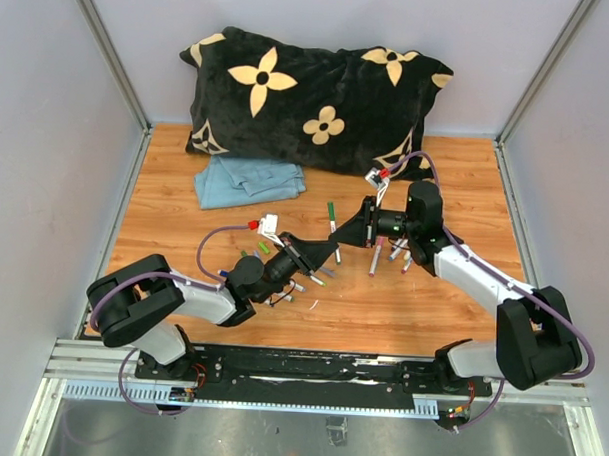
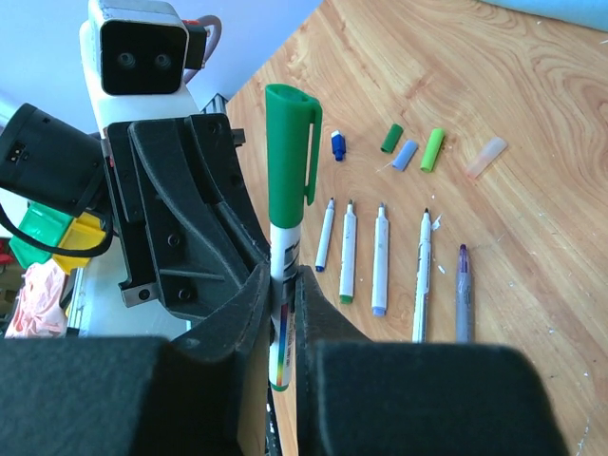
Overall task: Open the pen caps
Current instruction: Pick up the pen from the center of the board.
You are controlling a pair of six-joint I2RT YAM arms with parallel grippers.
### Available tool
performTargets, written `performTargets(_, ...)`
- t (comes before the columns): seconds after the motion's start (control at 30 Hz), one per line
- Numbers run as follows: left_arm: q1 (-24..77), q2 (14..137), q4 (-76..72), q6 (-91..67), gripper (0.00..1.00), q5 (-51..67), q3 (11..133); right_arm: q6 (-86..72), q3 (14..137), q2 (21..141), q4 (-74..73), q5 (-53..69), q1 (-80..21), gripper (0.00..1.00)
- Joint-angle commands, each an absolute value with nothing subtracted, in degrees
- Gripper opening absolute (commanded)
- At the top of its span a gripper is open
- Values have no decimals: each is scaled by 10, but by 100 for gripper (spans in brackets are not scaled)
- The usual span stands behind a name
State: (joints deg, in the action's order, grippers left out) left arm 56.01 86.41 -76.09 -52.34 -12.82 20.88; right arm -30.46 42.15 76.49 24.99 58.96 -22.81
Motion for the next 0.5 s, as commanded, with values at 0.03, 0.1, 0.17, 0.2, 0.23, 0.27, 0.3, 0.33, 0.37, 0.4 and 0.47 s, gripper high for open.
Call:
performTargets(0.03, 564, 843, -763, -509, 6, -126, 208, -279, 439, 768, 242, 610, -243, 1)
performTargets(0.1, 564, 831, -753, -499, 16, -121, 200, -279, 441, 769, 242, 614, -243, 1)
performTargets(0.17, 564, 814, -737, -485, 27, -115, 192, -277, 443, 772, 239, 620, -242, 1)
performTargets(0.2, 564, 804, -727, -478, 37, -111, 188, -274, 448, 773, 234, 622, -242, 1)
performTargets(0.23, 564, 795, -719, -469, 44, -105, 184, -268, 452, 775, 224, 626, -240, 1)
performTargets(0.27, 564, 785, -712, -458, 51, -98, 178, -262, 457, 776, 215, 628, -239, 1)
performTargets(0.3, 563, 775, -709, -446, 57, -90, 172, -254, 461, 777, 205, 633, -237, 1)
performTargets(0.33, 563, 764, -708, -434, 63, -81, 164, -245, 466, 777, 194, 638, -236, 1)
performTargets(0.37, 563, 752, -708, -422, 68, -72, 156, -233, 473, 778, 178, 642, -235, 1)
performTargets(0.4, 561, 739, -707, -412, 73, -63, 148, -218, 481, 779, 156, 644, -233, 1)
performTargets(0.47, 554, 711, -702, -395, 81, -45, 134, -183, 503, 785, 104, 655, -230, 1)
